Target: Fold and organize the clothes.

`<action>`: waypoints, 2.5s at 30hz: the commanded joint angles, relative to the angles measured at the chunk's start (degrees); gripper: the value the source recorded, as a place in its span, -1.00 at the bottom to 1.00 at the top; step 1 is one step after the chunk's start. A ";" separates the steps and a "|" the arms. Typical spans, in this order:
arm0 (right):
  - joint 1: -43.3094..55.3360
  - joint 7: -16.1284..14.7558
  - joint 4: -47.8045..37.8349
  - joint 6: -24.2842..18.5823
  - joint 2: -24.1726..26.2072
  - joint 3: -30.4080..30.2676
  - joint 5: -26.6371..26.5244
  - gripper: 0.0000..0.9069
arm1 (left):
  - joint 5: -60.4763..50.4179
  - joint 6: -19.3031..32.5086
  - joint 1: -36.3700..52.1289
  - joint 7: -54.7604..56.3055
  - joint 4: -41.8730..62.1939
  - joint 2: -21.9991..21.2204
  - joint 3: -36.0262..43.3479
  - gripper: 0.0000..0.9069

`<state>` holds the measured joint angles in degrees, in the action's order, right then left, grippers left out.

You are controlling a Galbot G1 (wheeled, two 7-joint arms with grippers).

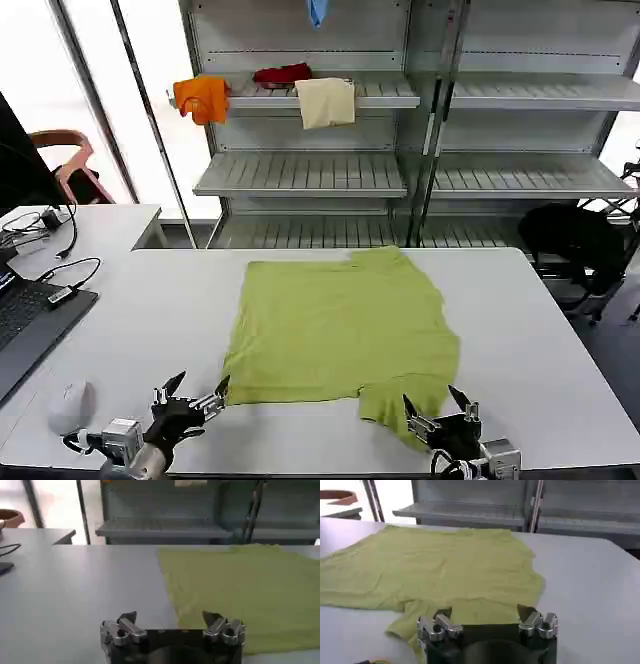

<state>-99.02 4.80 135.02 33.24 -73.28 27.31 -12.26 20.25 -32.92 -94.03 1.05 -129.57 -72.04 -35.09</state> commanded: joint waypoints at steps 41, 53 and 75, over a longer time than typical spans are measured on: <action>-0.97 0.82 -1.16 -0.07 -0.54 -0.77 -0.04 -1.00 | -5.37 0.68 -0.91 -0.63 1.30 -0.84 7.84 -1.00; 4.18 0.25 0.97 -0.04 -2.29 2.19 -1.76 -1.00 | -1.00 0.30 3.39 -1.83 -1.62 -2.36 2.74 -1.00; 31.75 -3.25 -19.27 -0.02 -6.68 -1.98 1.06 -1.00 | -6.24 -0.15 20.71 -4.27 13.39 -5.22 5.32 -1.00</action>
<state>-72.43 1.56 119.63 33.26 -79.89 25.34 -10.69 15.02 -32.85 -77.27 -2.79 -119.88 -76.92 -29.78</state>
